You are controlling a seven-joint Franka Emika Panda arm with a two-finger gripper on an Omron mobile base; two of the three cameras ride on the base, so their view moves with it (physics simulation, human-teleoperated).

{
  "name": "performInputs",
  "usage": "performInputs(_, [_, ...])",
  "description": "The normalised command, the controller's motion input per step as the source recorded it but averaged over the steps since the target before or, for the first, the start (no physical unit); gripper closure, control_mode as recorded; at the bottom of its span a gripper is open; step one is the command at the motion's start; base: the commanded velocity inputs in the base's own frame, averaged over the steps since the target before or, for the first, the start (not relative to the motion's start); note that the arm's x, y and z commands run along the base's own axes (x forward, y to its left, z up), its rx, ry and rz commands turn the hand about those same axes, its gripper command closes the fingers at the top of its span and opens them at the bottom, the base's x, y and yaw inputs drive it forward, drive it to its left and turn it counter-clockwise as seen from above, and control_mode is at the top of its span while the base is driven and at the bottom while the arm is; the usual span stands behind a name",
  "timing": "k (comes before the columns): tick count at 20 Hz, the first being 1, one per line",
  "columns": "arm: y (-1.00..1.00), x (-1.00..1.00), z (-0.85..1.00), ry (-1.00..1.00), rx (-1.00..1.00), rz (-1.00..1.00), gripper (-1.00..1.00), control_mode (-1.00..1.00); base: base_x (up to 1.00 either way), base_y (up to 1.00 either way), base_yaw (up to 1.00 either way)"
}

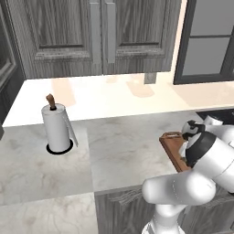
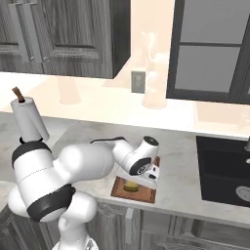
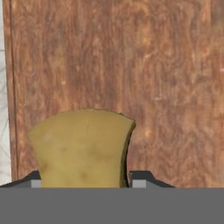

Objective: Pick up the sponge from the counter and clean the cutting board by briefly scrubbing or pressing down on the cutting board. Once finished, release the sponge.

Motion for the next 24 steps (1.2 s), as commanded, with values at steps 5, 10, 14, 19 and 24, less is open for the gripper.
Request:
performInputs(5, [0.0,-0.54,-0.51,0.0,0.0,-0.03,1.0,-1.0,0.0,0.0,0.0])
performInputs(10, [-0.13,-0.04,-0.37,0.0,-0.01,0.0,1.0,-1.0,0.0,0.0,0.0])
performInputs(14, [-0.45,0.01,-0.32,0.0,-0.02,0.0,1.0,-1.0,0.0,0.0,0.0])
performInputs(19, [-0.49,0.01,-0.16,0.0,-0.01,0.0,1.0,-1.0,0.0,0.0,0.0])
performInputs(24, [-0.5,0.0,-0.1,0.0,-0.01,0.0,1.0,-1.0,0.0,0.0,0.0])
